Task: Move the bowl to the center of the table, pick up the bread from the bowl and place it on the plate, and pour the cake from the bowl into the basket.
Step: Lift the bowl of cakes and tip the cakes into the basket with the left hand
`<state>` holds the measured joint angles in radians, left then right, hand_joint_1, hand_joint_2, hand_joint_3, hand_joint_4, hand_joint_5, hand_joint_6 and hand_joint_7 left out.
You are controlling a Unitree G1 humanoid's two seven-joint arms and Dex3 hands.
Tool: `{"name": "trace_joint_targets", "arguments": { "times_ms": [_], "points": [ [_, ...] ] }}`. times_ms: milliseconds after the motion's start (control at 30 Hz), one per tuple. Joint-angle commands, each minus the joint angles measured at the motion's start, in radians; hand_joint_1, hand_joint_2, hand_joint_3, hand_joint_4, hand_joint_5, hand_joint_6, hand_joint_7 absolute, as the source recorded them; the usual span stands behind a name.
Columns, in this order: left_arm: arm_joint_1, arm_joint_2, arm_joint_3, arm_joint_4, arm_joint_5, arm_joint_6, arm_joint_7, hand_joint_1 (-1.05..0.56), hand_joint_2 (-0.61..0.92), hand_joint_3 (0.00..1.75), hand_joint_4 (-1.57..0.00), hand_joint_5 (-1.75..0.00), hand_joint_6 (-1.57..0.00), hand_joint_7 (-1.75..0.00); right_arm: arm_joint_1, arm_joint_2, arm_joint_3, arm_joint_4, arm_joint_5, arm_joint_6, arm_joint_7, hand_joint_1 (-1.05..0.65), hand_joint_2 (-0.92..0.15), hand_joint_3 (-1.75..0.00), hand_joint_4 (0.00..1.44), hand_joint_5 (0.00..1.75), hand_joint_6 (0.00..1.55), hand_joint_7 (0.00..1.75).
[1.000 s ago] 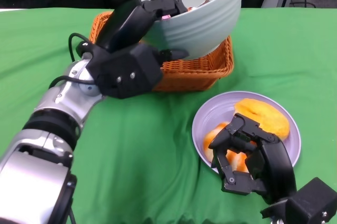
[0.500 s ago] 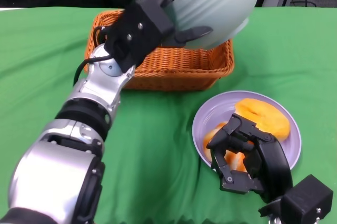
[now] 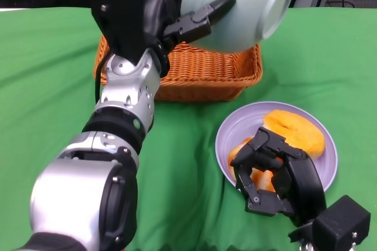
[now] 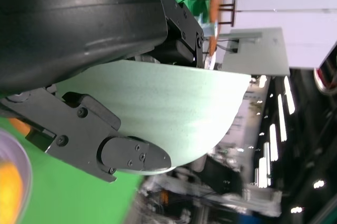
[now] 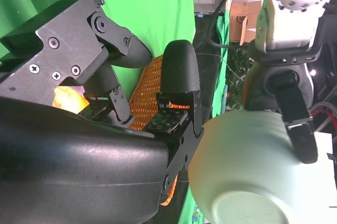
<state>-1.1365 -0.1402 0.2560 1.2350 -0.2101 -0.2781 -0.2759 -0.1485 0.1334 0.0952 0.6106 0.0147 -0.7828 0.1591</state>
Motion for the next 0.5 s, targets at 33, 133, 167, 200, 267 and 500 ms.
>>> {"name": "trace_joint_targets", "arguments": {
  "times_ms": [33, 133, 167, 200, 267, 500],
  "points": [
    [-0.063, 0.0, 0.062, -0.017, -0.078, 0.079, -0.019, -0.21, 0.91, 0.47, -0.66, -1.75, -0.59, -1.63, -0.004, -0.009, -0.01, 0.008, 0.0, -0.023, -0.004, -0.06, -0.49, -1.12, 0.76, 1.74, 0.68, 1.43],
    [-0.076, 0.003, 0.12, -0.012, -0.143, 0.158, -0.021, -0.15, 0.92, 0.49, -0.71, -1.75, -0.64, -1.66, -0.005, -0.007, -0.01, 0.013, -0.003, -0.03, -0.009, -0.06, -0.49, -1.1, 0.75, 1.75, 0.68, 1.43],
    [-0.078, 0.003, 0.134, -0.01, -0.159, 0.175, -0.024, -0.13, 0.91, 0.52, -0.73, -1.75, -0.65, -1.65, -0.004, -0.007, -0.01, 0.012, -0.004, -0.028, -0.011, -0.07, -0.49, -1.09, 0.76, 1.75, 0.68, 1.43],
    [-0.08, 0.004, 0.151, -0.008, -0.179, 0.193, -0.031, -0.12, 0.89, 0.56, -0.73, -1.75, -0.66, -1.64, -0.003, -0.008, -0.009, 0.012, -0.006, -0.03, -0.013, -0.07, -0.49, -1.09, 0.76, 1.75, 0.68, 1.43],
    [-0.082, 0.006, 0.178, -0.003, -0.208, 0.222, -0.037, -0.11, 0.77, 0.76, -0.75, -1.75, -0.68, -1.63, -0.001, -0.007, -0.009, 0.009, -0.007, -0.03, -0.015, -0.06, -0.5, -1.09, 0.77, 1.74, 0.68, 1.42],
    [-0.095, 0.0, 0.296, 0.012, -0.325, 0.33, 0.038, -0.1, 0.79, 0.78, -0.71, -1.75, -0.6, -1.64, -0.002, -0.009, -0.012, 0.008, -0.004, -0.039, -0.02, -0.05, -0.49, -1.12, 0.77, 1.71, 0.68, 1.42]
  ]
}}
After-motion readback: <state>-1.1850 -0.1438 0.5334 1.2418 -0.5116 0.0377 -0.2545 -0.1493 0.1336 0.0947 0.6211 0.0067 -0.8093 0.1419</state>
